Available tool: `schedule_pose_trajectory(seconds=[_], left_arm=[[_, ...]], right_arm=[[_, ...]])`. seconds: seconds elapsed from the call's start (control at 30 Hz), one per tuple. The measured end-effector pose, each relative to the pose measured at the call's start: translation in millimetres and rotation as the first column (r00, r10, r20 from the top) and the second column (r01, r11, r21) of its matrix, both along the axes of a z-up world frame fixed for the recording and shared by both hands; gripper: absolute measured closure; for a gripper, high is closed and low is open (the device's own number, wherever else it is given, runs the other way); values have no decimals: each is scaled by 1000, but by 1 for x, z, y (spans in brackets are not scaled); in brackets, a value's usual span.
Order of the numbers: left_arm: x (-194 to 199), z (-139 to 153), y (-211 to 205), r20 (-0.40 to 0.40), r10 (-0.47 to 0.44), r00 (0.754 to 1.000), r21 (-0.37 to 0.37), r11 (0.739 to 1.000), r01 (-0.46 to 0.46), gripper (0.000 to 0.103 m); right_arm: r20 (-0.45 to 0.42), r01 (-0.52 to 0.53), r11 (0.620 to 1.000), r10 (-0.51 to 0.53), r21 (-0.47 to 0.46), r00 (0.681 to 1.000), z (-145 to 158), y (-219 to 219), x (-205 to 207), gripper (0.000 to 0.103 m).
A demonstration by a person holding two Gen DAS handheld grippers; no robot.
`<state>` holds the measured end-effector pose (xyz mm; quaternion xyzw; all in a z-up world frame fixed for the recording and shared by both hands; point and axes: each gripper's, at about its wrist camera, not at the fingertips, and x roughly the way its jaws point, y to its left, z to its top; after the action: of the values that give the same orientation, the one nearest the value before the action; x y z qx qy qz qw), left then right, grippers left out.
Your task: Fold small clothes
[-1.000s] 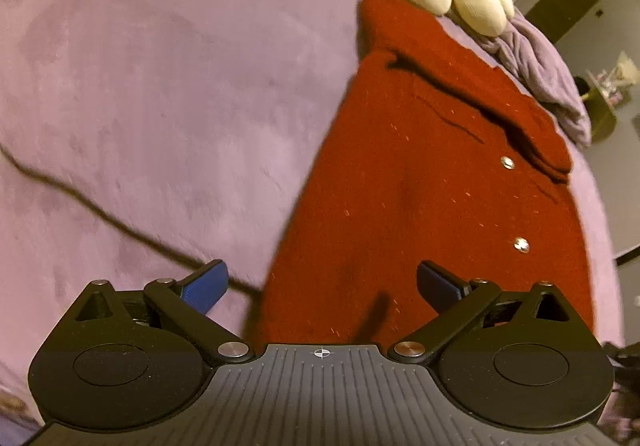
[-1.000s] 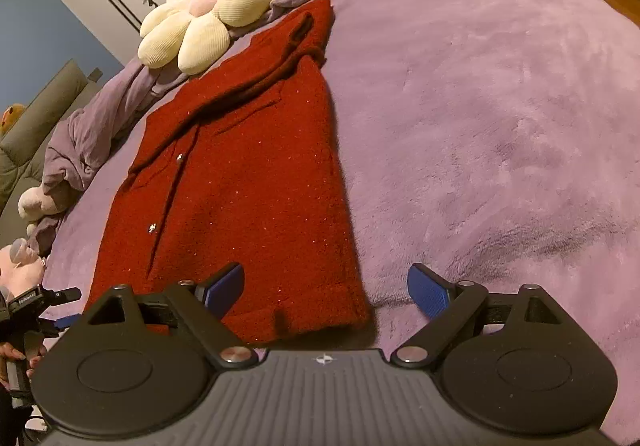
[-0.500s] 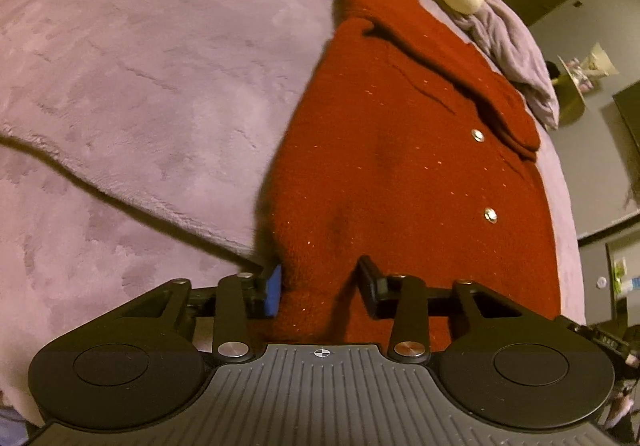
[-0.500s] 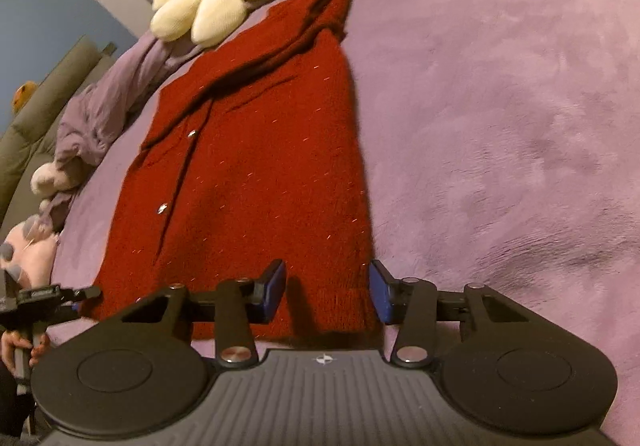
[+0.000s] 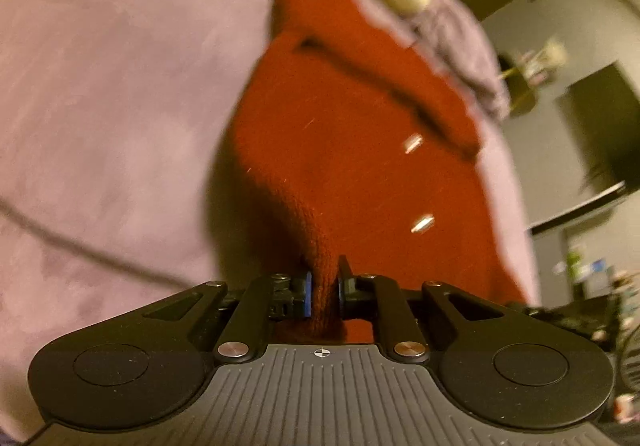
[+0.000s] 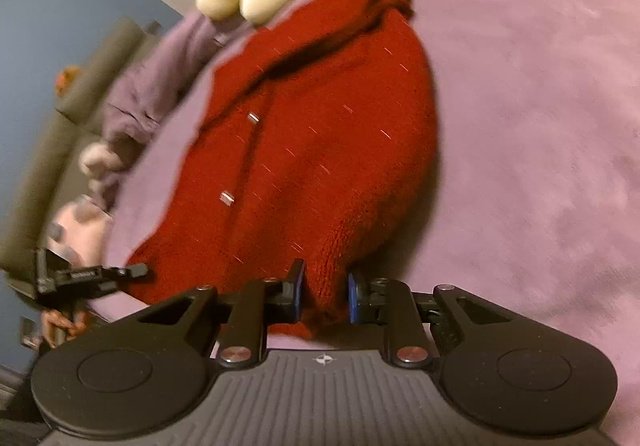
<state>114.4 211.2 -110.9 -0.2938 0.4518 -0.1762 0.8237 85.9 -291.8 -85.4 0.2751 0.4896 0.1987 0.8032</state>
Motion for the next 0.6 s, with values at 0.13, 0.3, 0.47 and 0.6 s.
schedule_pose_trajectory(seconds=[0.13, 0.3, 0.47, 0.6], left_arm=[[25, 46, 0, 117, 55, 992, -74, 996, -47, 91], [85, 80, -4, 200, 124, 972, -22, 992, -123, 91], [144, 71, -15, 173, 222, 960, 56, 970, -235, 91], [169, 50, -13, 147, 270, 951, 113, 951, -288, 90]], right_arm=[[69, 37, 998, -41, 58, 997, 23, -2, 28, 85], [183, 139, 990, -136, -4, 974, 48, -5, 86, 89], [238, 295, 951, -266, -92, 934, 49, -8, 141, 89], [265, 406, 895, -353, -183, 897, 38, -10, 165, 89]])
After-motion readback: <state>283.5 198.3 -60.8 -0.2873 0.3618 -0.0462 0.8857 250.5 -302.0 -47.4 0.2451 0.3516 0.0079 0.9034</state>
